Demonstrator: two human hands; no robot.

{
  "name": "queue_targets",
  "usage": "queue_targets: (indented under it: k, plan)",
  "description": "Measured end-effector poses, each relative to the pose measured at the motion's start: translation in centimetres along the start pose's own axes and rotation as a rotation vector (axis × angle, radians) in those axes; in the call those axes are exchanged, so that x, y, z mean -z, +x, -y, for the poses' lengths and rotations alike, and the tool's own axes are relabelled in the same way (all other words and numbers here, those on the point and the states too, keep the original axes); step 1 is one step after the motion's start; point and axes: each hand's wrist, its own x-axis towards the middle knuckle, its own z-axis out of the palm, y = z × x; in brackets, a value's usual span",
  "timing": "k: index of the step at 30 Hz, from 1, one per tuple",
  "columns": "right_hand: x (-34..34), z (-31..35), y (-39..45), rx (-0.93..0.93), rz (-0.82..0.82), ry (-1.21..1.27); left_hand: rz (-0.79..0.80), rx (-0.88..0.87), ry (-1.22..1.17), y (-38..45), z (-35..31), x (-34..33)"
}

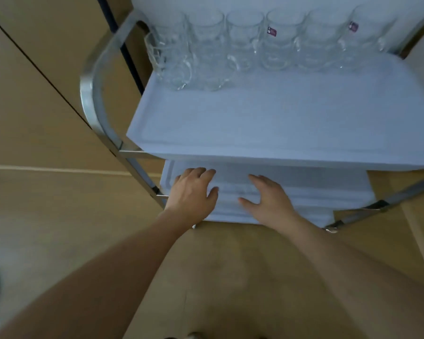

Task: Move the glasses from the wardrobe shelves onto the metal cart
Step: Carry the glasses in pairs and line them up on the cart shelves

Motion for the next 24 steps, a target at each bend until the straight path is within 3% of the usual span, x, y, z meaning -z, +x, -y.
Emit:
queue_targets:
  k: [7, 15, 19, 24]
  plan:
    - [14.7, 7.6, -8.5, 0.014, 0.037, 0.011, 0.06, -0.044, 0.053, -1.8, -8.8, 17.0]
    - [34.5, 13.5, -13.8, 0.094, -0.225, -0.05, -0.08, -0.219, 0.163, 1.2, -21.9, 34.5]
    - [42.1, 13.2, -17.0, 0.109, -0.397, -0.054, -0.2, -0.33, 0.18, 2.4, -28.1, 39.8]
    - [48.9, 10.6, -20.6, 0.008, -0.545, -0.115, -0.242, -0.458, 0.128, 4.8, -35.3, 42.1]
